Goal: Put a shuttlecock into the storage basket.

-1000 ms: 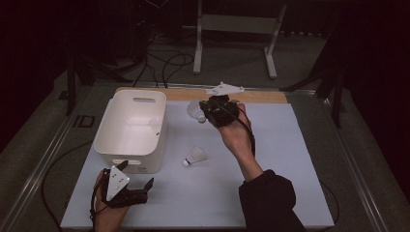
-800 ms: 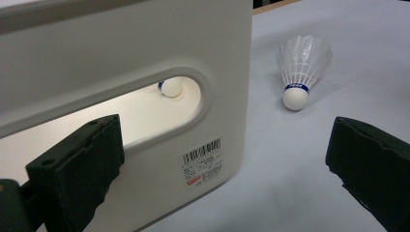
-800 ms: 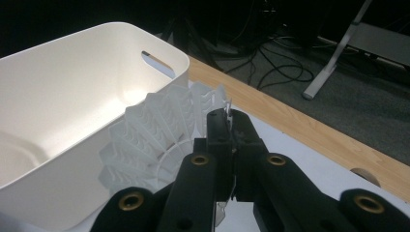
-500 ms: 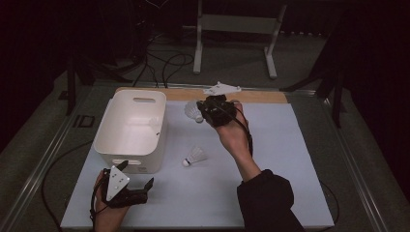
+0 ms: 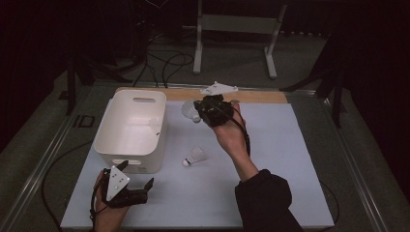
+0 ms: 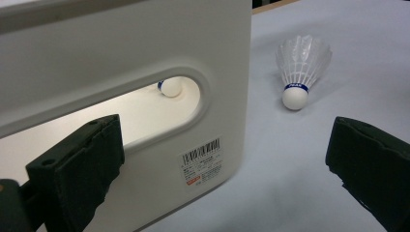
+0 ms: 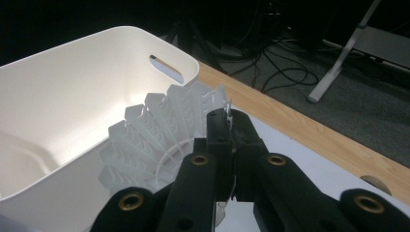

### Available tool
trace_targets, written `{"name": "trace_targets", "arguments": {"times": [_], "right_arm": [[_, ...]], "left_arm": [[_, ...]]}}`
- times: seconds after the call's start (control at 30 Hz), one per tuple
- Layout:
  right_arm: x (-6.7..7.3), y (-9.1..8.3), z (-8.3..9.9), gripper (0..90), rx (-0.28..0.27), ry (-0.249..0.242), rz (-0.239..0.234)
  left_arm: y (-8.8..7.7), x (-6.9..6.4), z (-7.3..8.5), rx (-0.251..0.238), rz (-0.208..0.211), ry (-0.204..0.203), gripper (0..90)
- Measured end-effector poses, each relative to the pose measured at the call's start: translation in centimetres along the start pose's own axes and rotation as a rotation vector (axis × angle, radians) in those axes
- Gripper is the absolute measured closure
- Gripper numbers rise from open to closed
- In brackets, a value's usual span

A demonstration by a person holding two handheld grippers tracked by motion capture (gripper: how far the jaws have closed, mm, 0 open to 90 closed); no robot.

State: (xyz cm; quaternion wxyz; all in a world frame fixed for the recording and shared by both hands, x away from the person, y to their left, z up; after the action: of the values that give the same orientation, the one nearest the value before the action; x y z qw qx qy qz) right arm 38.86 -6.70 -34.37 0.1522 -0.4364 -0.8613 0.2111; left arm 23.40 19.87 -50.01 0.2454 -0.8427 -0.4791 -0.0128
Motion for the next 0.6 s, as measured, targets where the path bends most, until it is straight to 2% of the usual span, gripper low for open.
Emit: {"name": "trace_targets", "arguments": {"times": [0.6], "right_arm": [[0.68, 0.67, -0.14, 88.6, -0.003, -0.006, -0.013]], "left_arm": [[0.02, 0.0, 0.0, 0.001, 0.003, -0.001, 0.7]]}}
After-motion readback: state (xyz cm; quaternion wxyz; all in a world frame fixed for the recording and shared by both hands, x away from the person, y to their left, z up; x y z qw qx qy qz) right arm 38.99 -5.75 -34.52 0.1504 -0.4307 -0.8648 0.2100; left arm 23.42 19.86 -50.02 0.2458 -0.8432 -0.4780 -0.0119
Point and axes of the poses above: each handheld gripper's, and its own axes: y roughly forward along the jaws, z roughly out of its underside, x roughly to its left, the point moved 2 cm from there along y, roughly forward along the jaws, and after that the axes turned 9 degrees about y, right-handed, at the moved point
